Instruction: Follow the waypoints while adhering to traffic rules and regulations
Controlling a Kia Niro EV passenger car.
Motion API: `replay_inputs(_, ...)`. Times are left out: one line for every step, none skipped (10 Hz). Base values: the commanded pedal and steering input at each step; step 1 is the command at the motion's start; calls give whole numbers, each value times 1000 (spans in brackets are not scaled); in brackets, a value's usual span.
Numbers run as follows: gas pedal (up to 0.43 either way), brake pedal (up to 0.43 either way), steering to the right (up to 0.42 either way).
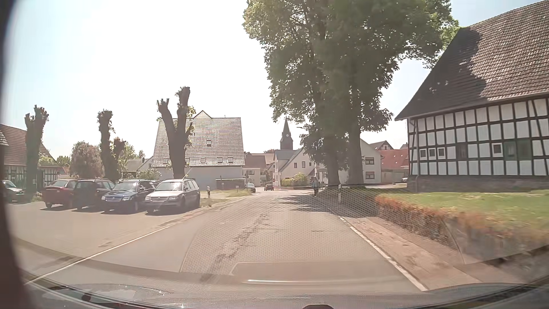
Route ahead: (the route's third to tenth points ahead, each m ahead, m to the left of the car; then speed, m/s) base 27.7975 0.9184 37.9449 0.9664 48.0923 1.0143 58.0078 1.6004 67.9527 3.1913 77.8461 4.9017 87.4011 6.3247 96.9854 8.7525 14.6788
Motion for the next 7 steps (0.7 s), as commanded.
replay_inputs(39,0,-30)
replay_inputs(39,0,-28)
replay_inputs(28,0,-23)
replay_inputs(28,0,-17)
replay_inputs(20,0,-13)
replay_inputs(20,0,-10)
replay_inputs(20,0,-6)
